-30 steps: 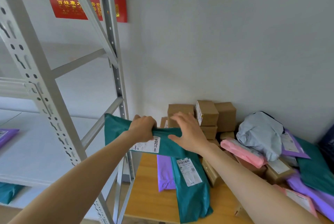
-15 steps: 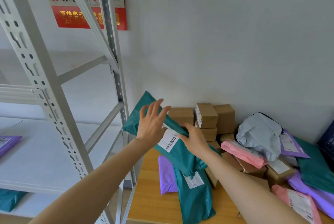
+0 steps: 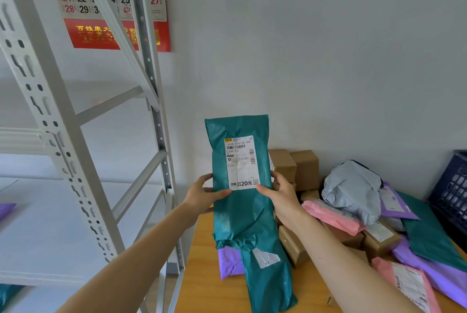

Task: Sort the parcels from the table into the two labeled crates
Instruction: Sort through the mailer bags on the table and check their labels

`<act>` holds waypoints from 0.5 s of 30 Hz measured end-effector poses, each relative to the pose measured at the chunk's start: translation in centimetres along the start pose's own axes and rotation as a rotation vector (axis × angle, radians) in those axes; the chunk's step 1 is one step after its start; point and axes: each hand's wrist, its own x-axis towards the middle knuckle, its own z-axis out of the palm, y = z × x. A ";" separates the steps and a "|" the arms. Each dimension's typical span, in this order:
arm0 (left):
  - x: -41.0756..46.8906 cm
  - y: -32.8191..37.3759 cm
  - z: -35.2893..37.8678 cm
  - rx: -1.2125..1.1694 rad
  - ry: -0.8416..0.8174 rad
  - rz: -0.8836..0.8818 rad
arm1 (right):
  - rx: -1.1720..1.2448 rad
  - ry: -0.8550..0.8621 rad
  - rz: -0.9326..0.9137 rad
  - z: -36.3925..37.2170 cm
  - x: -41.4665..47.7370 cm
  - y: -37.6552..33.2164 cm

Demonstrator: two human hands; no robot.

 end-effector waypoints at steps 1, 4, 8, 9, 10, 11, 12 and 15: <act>-0.1 -0.1 0.2 -0.016 -0.001 0.009 | -0.010 -0.020 0.002 -0.3 -0.1 -0.1; 0.0 -0.1 0.9 -0.007 0.012 0.036 | -0.004 -0.054 0.015 -1.1 -0.4 -0.4; 0.3 0.1 1.3 0.019 0.009 0.067 | -0.057 -0.100 -0.023 -2.6 -0.8 -1.2; 0.3 0.2 1.3 0.026 0.005 0.073 | -0.070 -0.106 -0.041 -2.9 -0.9 -1.3; 0.4 0.3 1.4 0.031 -0.003 0.077 | -0.082 -0.107 -0.059 -3.2 -0.9 -1.4; 0.4 0.3 1.5 0.034 -0.014 0.081 | -0.096 -0.101 -0.074 -3.5 -1.1 -1.5; 0.4 0.4 1.6 0.036 -0.025 0.085 | -0.109 -0.092 -0.086 -3.7 -1.2 -1.5; 0.5 0.7 2.0 0.037 -0.042 0.096 | -0.136 -0.058 -0.103 -4.3 -1.5 -1.5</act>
